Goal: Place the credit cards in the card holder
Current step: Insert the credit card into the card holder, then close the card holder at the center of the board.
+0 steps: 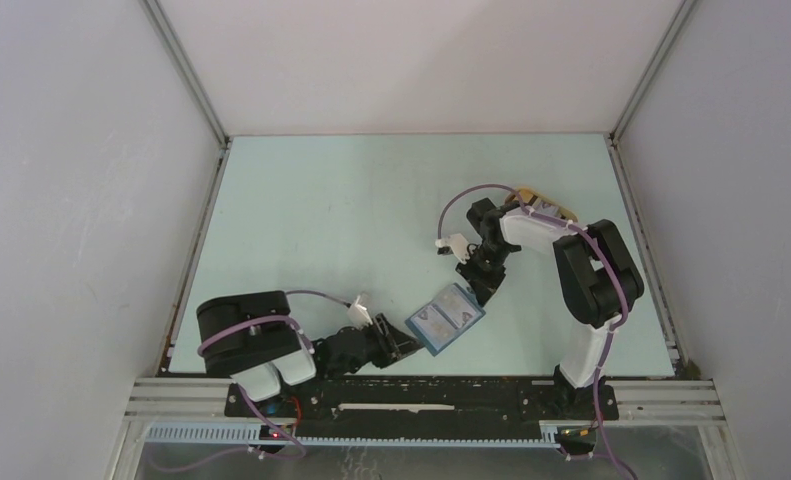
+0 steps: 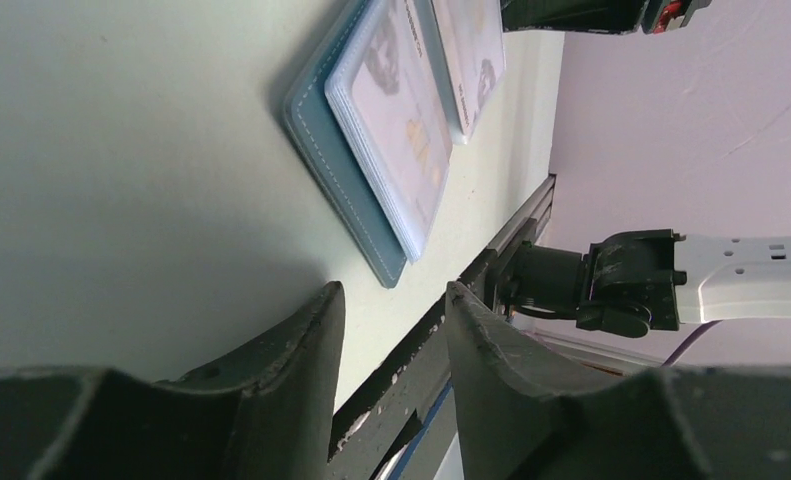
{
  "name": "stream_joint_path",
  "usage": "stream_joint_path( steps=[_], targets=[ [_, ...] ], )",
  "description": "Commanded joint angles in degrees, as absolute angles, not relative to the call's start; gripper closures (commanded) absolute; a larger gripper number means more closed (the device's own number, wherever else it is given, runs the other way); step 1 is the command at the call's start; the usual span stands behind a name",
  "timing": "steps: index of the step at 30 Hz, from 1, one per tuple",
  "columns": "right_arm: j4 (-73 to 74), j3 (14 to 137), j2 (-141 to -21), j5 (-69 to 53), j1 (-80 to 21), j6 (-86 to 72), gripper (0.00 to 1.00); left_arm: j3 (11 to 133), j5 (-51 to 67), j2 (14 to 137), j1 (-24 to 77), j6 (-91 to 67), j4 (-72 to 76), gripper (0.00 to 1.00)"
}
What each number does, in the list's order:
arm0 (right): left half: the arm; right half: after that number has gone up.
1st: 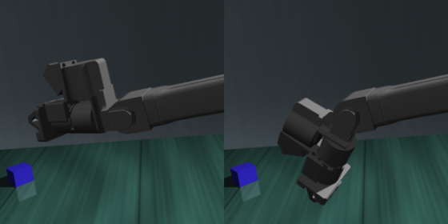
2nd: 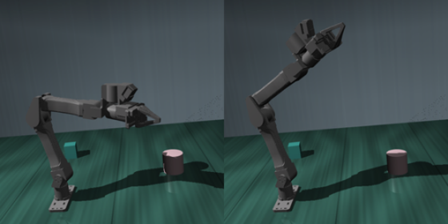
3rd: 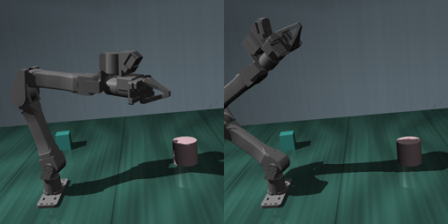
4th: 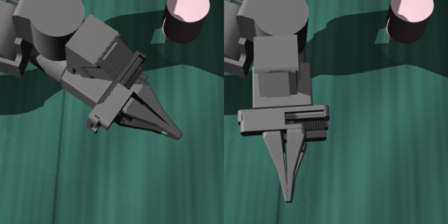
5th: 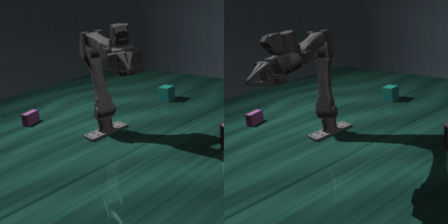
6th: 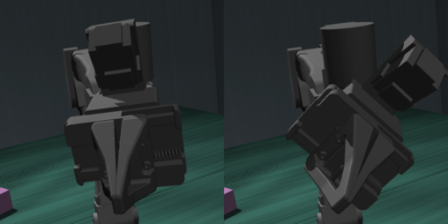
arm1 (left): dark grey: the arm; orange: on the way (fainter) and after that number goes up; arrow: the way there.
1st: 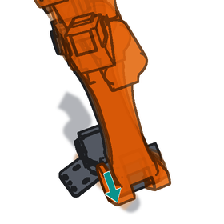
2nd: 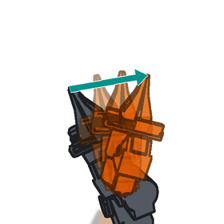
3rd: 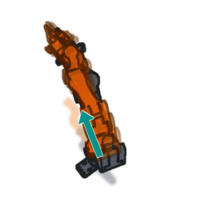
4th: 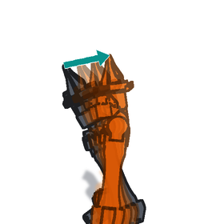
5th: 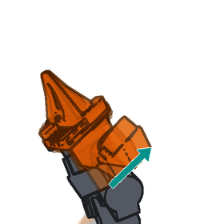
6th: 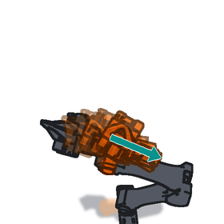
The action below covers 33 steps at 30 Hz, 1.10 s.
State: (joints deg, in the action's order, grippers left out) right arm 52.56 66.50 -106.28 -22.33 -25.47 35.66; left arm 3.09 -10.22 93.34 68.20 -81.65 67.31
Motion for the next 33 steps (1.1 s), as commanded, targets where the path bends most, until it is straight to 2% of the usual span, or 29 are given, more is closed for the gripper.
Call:
stream_joint_path(
  steps=[1,6,11,16,18,20,33],
  targets=[
    [53.09,67.71,-106.75,-23.83,-25.84,35.07,0.84,0.68,-12.37,95.57,67.09,-79.48,69.81,0.51],
    [53.16,67.76,-107.14,-23.64,-26.19,34.99,0.84,-1.78,-13.18,100.44,66.67,-80.51,77.71,0.42],
    [53.09,67.82,-107.48,-23.3,-26.55,34.74,0.84,-0.67,-11.86,106.14,66.36,-81.46,82.86,0.41],
    [52.94,67.78,-107.56,-23.2,-26.64,34.63,0.84,-0.49,-11.95,106.85,66.33,-81.42,84.02,0.39],
    [52.89,67.81,-107.58,-23.2,-26.8,34.57,0.84,-0.39,-11.73,106.88,66.36,-81.42,84.02,0.28],
    [52.91,67.79,-107.68,-23.2,-26.96,34.5,0.84,-0.41,-11.76,106.95,66.36,-81.42,84.02,0.02],
    [53.0,67.96,-107.59,-23.41,-27.33,34.49,0.84,2.72,-12.0,108.54,66.36,-81.84,84.73,0.0]
  ],
)
